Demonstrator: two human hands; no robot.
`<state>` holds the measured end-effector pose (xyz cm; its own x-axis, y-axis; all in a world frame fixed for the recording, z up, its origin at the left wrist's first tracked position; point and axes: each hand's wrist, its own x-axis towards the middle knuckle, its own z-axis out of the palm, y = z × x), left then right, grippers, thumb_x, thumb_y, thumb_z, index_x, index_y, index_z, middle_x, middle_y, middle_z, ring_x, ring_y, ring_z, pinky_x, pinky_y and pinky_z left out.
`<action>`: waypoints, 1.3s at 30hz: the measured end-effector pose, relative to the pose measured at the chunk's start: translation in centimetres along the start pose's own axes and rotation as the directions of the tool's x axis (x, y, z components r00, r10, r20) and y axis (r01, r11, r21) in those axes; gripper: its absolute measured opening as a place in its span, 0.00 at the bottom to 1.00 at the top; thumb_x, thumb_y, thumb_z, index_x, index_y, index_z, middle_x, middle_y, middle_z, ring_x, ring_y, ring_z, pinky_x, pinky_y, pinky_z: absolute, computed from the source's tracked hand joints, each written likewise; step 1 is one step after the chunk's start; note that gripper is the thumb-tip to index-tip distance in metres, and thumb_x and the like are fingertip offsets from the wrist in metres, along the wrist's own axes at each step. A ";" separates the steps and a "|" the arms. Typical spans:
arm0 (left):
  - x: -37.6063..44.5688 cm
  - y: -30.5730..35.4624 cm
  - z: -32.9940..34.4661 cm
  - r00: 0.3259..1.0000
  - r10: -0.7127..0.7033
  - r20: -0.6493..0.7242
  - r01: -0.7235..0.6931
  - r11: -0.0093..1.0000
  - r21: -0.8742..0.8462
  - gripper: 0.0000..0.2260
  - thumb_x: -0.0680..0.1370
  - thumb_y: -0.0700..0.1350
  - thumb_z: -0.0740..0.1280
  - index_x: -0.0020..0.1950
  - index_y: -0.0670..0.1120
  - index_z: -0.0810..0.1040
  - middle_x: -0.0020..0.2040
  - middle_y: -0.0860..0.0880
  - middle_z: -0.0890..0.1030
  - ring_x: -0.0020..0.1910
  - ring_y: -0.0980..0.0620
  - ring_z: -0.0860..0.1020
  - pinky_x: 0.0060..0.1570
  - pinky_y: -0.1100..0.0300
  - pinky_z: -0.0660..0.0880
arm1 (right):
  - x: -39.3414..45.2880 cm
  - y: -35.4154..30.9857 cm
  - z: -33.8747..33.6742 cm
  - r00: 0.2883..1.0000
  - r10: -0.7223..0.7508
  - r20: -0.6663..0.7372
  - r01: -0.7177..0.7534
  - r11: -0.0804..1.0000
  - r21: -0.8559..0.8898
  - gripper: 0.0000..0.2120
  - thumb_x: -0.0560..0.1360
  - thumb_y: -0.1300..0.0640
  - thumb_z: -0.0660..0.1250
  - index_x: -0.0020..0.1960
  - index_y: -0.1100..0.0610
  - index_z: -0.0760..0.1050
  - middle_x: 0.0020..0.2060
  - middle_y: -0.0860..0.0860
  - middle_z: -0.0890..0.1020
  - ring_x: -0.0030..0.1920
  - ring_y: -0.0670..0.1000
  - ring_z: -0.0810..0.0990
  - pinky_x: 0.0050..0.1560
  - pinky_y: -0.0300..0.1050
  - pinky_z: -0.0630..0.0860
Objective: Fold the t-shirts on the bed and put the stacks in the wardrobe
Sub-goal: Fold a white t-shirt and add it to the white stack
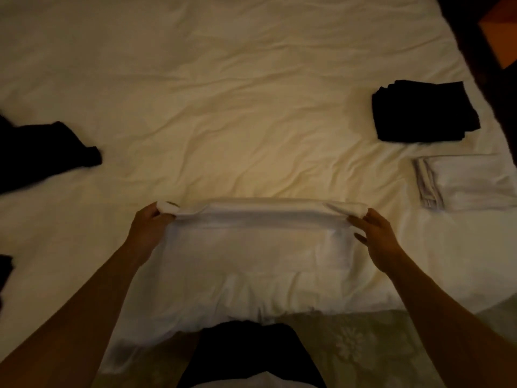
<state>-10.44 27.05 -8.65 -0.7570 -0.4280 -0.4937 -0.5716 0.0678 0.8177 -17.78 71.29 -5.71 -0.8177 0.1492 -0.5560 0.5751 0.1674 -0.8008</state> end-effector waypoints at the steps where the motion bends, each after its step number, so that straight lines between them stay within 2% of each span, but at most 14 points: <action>1: -0.9 -0.6 -0.1 1.000 0.024 -0.003 -0.024 1.000 0.017 0.08 0.78 0.34 0.68 0.51 0.46 0.81 0.49 0.51 0.83 0.53 0.48 0.78 0.54 0.58 0.73 | -0.8 1.0 -0.2 1.000 0.010 0.004 -0.010 1.000 0.008 0.10 0.77 0.59 0.69 0.57 0.49 0.79 0.55 0.49 0.82 0.58 0.51 0.79 0.61 0.54 0.73; 4: -3.0 -3.3 -0.5 0.999 0.036 0.009 -0.036 0.996 0.080 0.13 0.78 0.32 0.66 0.45 0.51 0.80 0.47 0.59 0.81 0.52 0.52 0.76 0.53 0.61 0.72 | -2.5 4.1 -0.8 1.000 0.015 0.005 -0.015 1.000 -0.027 0.07 0.77 0.59 0.68 0.53 0.50 0.80 0.53 0.50 0.82 0.58 0.54 0.79 0.60 0.55 0.74; 7: -3.7 -6.8 -0.6 1.000 -0.001 -0.007 0.002 0.974 0.226 0.13 0.77 0.34 0.65 0.50 0.51 0.82 0.68 0.53 0.69 0.63 0.57 0.67 0.62 0.61 0.64 | -2.6 7.0 -1.5 0.999 0.001 0.048 0.005 0.992 -0.130 0.09 0.78 0.63 0.65 0.51 0.52 0.81 0.51 0.50 0.82 0.57 0.57 0.77 0.54 0.50 0.75; 10: -3.9 -8.2 -0.6 0.998 -0.050 -0.032 0.051 0.998 0.032 0.18 0.76 0.30 0.59 0.56 0.48 0.80 0.65 0.46 0.73 0.57 0.50 0.73 0.47 0.61 0.73 | -1.8 8.5 -1.5 0.998 0.031 0.047 -0.021 0.977 -0.211 0.18 0.77 0.69 0.58 0.53 0.51 0.80 0.54 0.54 0.79 0.55 0.57 0.76 0.53 0.49 0.75; 13: -4.2 -9.0 -0.1 0.981 -0.165 -0.105 0.140 0.967 -0.215 0.16 0.80 0.39 0.61 0.68 0.49 0.73 0.64 0.42 0.75 0.50 0.48 0.76 0.42 0.58 0.73 | -1.4 9.1 -1.3 0.986 0.166 0.019 -0.167 0.985 0.050 0.18 0.78 0.65 0.56 0.63 0.50 0.74 0.59 0.57 0.76 0.56 0.58 0.75 0.59 0.53 0.75; 15: -4.0 -9.0 0.6 0.971 -0.183 -0.155 0.183 0.983 -0.014 0.20 0.80 0.52 0.66 0.71 0.48 0.69 0.64 0.45 0.75 0.55 0.45 0.76 0.50 0.53 0.74 | -1.5 8.9 -1.1 0.973 0.229 -0.001 -0.226 0.961 0.162 0.15 0.81 0.53 0.59 0.67 0.50 0.68 0.60 0.55 0.74 0.59 0.57 0.74 0.61 0.55 0.73; 17: -3.6 -8.6 1.4 0.972 -0.183 -0.145 0.208 0.961 0.184 0.26 0.76 0.58 0.70 0.69 0.46 0.72 0.61 0.46 0.77 0.55 0.44 0.76 0.53 0.52 0.74 | -0.8 8.9 -0.9 0.974 0.227 -0.002 -0.227 0.973 -0.045 0.24 0.79 0.44 0.64 0.70 0.53 0.65 0.60 0.53 0.72 0.59 0.56 0.73 0.61 0.56 0.74; 20: -3.5 -8.6 2.0 0.983 -0.159 -0.090 0.176 0.956 0.234 0.24 0.75 0.58 0.72 0.62 0.42 0.78 0.58 0.41 0.81 0.53 0.42 0.78 0.53 0.51 0.75 | -0.1 9.6 0.0 0.997 0.077 -0.013 -0.076 0.908 -0.413 0.28 0.77 0.48 0.69 0.71 0.59 0.65 0.62 0.57 0.75 0.57 0.57 0.76 0.59 0.55 0.76; 25: -4.6 -9.0 1.9 0.966 -0.091 -0.241 0.168 0.932 0.322 0.22 0.78 0.56 0.67 0.63 0.40 0.75 0.60 0.38 0.78 0.57 0.37 0.76 0.53 0.50 0.71 | 0.0 10.2 1.5 0.979 -0.048 -0.196 -0.053 0.877 -0.478 0.20 0.81 0.51 0.61 0.68 0.62 0.69 0.61 0.61 0.77 0.57 0.59 0.76 0.58 0.54 0.73; 28: -5.2 -8.7 3.0 0.884 0.212 -0.416 0.084 0.804 0.588 0.27 0.78 0.57 0.62 0.69 0.39 0.70 0.66 0.35 0.73 0.64 0.34 0.71 0.63 0.42 0.67 | -1.2 10.0 3.5 0.871 -0.368 -0.327 -0.015 0.645 -0.764 0.19 0.81 0.51 0.60 0.66 0.63 0.71 0.60 0.63 0.76 0.59 0.65 0.74 0.58 0.59 0.70; 30: -5.7 -7.8 5.9 0.826 0.478 -0.298 -0.157 0.704 0.693 0.29 0.77 0.58 0.60 0.71 0.40 0.70 0.69 0.37 0.72 0.67 0.35 0.69 0.65 0.42 0.65 | -2.5 9.8 6.6 0.781 -0.610 -0.136 0.227 0.480 -0.847 0.20 0.79 0.50 0.60 0.63 0.63 0.74 0.58 0.63 0.78 0.56 0.65 0.76 0.56 0.59 0.73; 32: -6.1 -6.8 10.0 0.781 0.623 -0.049 -0.371 0.526 0.765 0.27 0.79 0.57 0.59 0.73 0.42 0.70 0.73 0.40 0.71 0.71 0.38 0.68 0.68 0.45 0.64 | -3.4 10.2 10.6 0.689 -0.707 0.156 0.457 0.256 -0.852 0.22 0.77 0.48 0.58 0.64 0.62 0.73 0.60 0.62 0.78 0.58 0.63 0.76 0.58 0.57 0.74; 35: -6.1 -5.7 16.3 0.738 0.615 0.277 -0.535 0.284 0.796 0.25 0.80 0.54 0.55 0.74 0.45 0.70 0.76 0.43 0.68 0.75 0.41 0.65 0.70 0.45 0.64 | -3.2 11.0 15.3 0.630 -0.655 0.418 0.624 0.106 -0.774 0.24 0.78 0.51 0.58 0.71 0.60 0.68 0.69 0.60 0.73 0.69 0.60 0.71 0.66 0.56 0.70; 39: -3.6 -7.0 17.6 0.804 0.508 0.309 -0.477 0.240 0.846 0.25 0.80 0.55 0.52 0.75 0.49 0.69 0.76 0.44 0.68 0.76 0.42 0.64 0.72 0.46 0.59 | -0.2 11.3 16.1 0.701 -0.573 0.426 0.559 0.070 -0.826 0.26 0.79 0.50 0.55 0.72 0.62 0.69 0.71 0.60 0.71 0.72 0.59 0.70 0.70 0.57 0.67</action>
<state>-9.30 44.03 -17.79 -0.9968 -0.0309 -0.0732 -0.0437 0.9824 0.1815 -11.58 57.41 -18.25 -0.9135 -0.4061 -0.0259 -0.3950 0.9003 -0.1827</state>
